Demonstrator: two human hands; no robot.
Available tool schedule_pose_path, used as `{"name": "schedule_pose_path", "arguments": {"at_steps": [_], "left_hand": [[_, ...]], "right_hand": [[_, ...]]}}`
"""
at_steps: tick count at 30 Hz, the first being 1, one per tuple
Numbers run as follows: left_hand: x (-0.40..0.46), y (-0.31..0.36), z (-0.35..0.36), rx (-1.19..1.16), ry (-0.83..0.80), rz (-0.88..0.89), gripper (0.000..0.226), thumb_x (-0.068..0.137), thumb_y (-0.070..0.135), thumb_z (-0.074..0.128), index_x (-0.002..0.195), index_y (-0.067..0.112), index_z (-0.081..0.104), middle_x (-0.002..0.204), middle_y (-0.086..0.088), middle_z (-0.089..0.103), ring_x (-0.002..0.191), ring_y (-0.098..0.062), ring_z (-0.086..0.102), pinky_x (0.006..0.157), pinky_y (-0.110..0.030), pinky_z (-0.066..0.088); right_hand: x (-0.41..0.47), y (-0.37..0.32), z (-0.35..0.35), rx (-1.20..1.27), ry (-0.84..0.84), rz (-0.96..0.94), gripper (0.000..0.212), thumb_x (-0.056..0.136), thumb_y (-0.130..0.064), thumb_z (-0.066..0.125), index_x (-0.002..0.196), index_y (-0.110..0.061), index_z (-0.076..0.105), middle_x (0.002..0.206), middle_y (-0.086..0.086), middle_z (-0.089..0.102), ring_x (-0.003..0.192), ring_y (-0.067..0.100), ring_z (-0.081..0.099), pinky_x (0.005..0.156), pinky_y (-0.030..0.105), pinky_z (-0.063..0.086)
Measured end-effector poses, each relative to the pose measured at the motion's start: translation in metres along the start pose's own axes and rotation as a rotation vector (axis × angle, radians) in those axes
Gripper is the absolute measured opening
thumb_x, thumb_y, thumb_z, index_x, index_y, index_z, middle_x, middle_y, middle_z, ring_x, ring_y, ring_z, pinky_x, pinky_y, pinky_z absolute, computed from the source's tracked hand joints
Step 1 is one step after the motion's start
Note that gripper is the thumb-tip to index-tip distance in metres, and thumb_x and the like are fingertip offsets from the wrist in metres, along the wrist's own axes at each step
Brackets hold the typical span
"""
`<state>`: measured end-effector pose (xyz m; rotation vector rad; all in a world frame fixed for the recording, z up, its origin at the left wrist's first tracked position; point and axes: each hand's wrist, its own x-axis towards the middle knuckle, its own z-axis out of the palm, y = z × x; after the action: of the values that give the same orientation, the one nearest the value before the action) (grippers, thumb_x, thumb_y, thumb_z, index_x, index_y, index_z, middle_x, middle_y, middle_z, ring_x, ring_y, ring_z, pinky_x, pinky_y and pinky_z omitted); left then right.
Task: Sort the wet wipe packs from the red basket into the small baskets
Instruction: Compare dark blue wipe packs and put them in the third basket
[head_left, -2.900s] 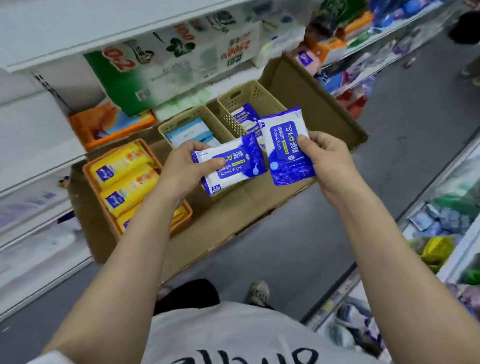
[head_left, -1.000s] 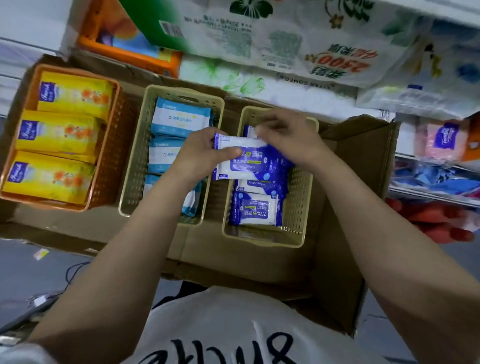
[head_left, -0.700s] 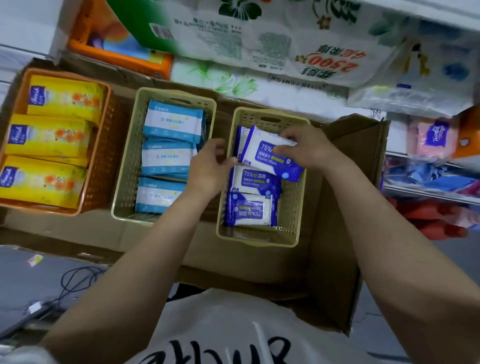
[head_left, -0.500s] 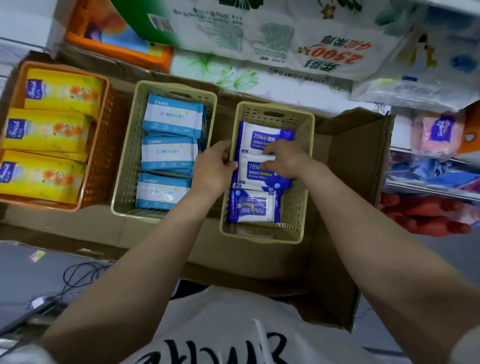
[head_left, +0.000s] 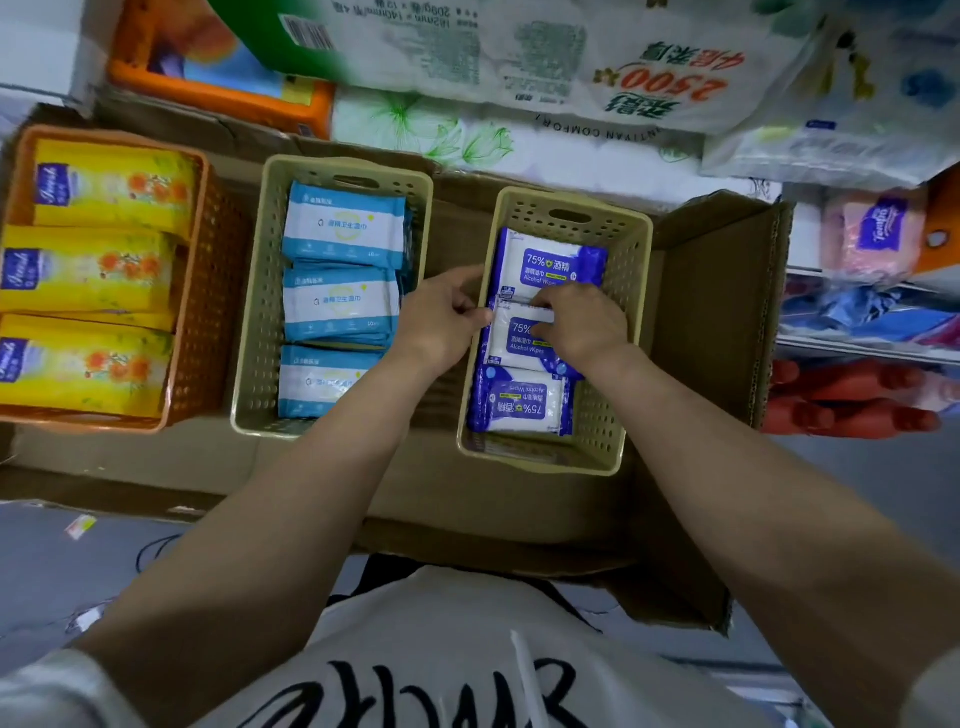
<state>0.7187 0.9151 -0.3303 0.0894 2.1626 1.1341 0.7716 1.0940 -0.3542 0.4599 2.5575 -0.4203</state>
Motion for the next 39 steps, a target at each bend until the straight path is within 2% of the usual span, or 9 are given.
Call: {"name": "schedule_pose_path", "arguments": {"at_steps": [4, 8, 12, 16, 22, 24, 28, 33, 39], "left_hand": [[0.002, -0.001, 0.003, 0.030, 0.016, 0.013, 0.054, 0.091, 0.021, 0.067, 0.140, 0.033, 0.049, 0.088, 0.012, 0.059, 0.095, -0.011, 0.062, 0.084, -0.038, 0.058], [0.002, -0.002, 0.007, 0.021, 0.041, 0.033, 0.053, 0.091, 0.020, 0.067, 0.141, 0.030, 0.048, 0.090, 0.012, 0.056, 0.092, -0.010, 0.060, 0.079, -0.034, 0.058], [-0.001, 0.000, 0.009, 0.034, 0.074, 0.052, 0.053, 0.093, 0.021, 0.065, 0.142, 0.027, 0.047, 0.107, 0.002, 0.059, 0.099, -0.013, 0.058, 0.072, -0.025, 0.054], [-0.012, 0.009, 0.006, 0.120, 0.107, 0.054, 0.052, 0.093, 0.022, 0.064, 0.142, 0.022, 0.046, 0.132, -0.006, 0.059, 0.115, -0.017, 0.056, 0.084, -0.025, 0.046], [-0.071, 0.021, -0.024, 0.257, 0.207, 0.060, 0.050, 0.092, 0.031, 0.064, 0.137, 0.014, 0.052, 0.131, -0.008, 0.061, 0.121, -0.024, 0.055, 0.096, -0.030, 0.042], [-0.103, 0.020, -0.045, 0.288, 0.249, 0.077, 0.048, 0.092, 0.033, 0.064, 0.135, 0.015, 0.054, 0.131, -0.010, 0.060, 0.120, -0.026, 0.056, 0.097, -0.033, 0.042], [-0.178, 0.008, -0.095, 0.423, 0.447, 0.154, 0.046, 0.093, 0.032, 0.062, 0.135, 0.015, 0.054, 0.130, -0.012, 0.056, 0.118, -0.030, 0.053, 0.096, -0.039, 0.044], [-0.266, -0.030, -0.154, 0.470, 0.695, 0.160, 0.040, 0.089, 0.028, 0.066, 0.128, 0.017, 0.059, 0.121, -0.012, 0.058, 0.111, -0.034, 0.056, 0.089, -0.042, 0.045], [-0.326, -0.111, -0.227, 0.426, 0.802, 0.113, 0.039, 0.090, 0.032, 0.065, 0.127, 0.019, 0.061, 0.123, -0.005, 0.060, 0.119, -0.027, 0.054, 0.095, -0.040, 0.042]], "right_hand": [[-0.006, -0.007, 0.002, -0.035, 0.061, 0.052, 0.036, 0.091, -0.030, 0.067, 0.123, -0.017, 0.061, 0.118, 0.008, 0.064, 0.108, 0.026, 0.060, 0.085, 0.040, 0.055], [-0.009, -0.011, 0.005, -0.056, 0.144, 0.075, 0.046, 0.089, -0.027, 0.069, 0.128, -0.010, 0.052, 0.128, 0.013, 0.056, 0.122, 0.029, 0.049, 0.091, 0.040, 0.049], [-0.009, -0.013, 0.006, -0.084, 0.096, 0.083, 0.042, 0.092, -0.026, 0.066, 0.128, -0.009, 0.054, 0.129, 0.015, 0.053, 0.122, 0.031, 0.048, 0.094, 0.042, 0.050], [-0.016, -0.013, -0.009, -0.120, 0.037, 0.039, 0.037, 0.092, -0.029, 0.065, 0.123, -0.009, 0.059, 0.127, 0.014, 0.057, 0.117, 0.031, 0.054, 0.091, 0.039, 0.050], [-0.050, -0.031, -0.064, -0.232, 0.034, -0.146, 0.039, 0.092, -0.037, 0.062, 0.123, -0.015, 0.061, 0.126, 0.011, 0.061, 0.115, 0.032, 0.057, 0.085, 0.035, 0.047], [-0.071, -0.043, -0.086, -0.292, 0.118, -0.233, 0.039, 0.092, -0.038, 0.061, 0.124, -0.016, 0.059, 0.125, 0.013, 0.061, 0.115, 0.034, 0.057, 0.081, 0.034, 0.046], [-0.119, -0.072, -0.115, -0.215, 0.293, -0.389, 0.039, 0.093, -0.037, 0.059, 0.126, -0.015, 0.057, 0.124, 0.013, 0.058, 0.118, 0.032, 0.053, 0.091, 0.041, 0.046], [-0.181, -0.127, -0.111, -0.052, 0.423, -0.558, 0.040, 0.094, -0.036, 0.061, 0.129, -0.017, 0.058, 0.127, 0.009, 0.059, 0.121, 0.029, 0.051, 0.095, 0.040, 0.044], [-0.215, -0.229, -0.066, 0.026, 0.410, -0.666, 0.034, 0.097, -0.037, 0.056, 0.128, -0.023, 0.059, 0.131, -0.003, 0.057, 0.124, 0.017, 0.048, 0.094, 0.033, 0.040]]}}
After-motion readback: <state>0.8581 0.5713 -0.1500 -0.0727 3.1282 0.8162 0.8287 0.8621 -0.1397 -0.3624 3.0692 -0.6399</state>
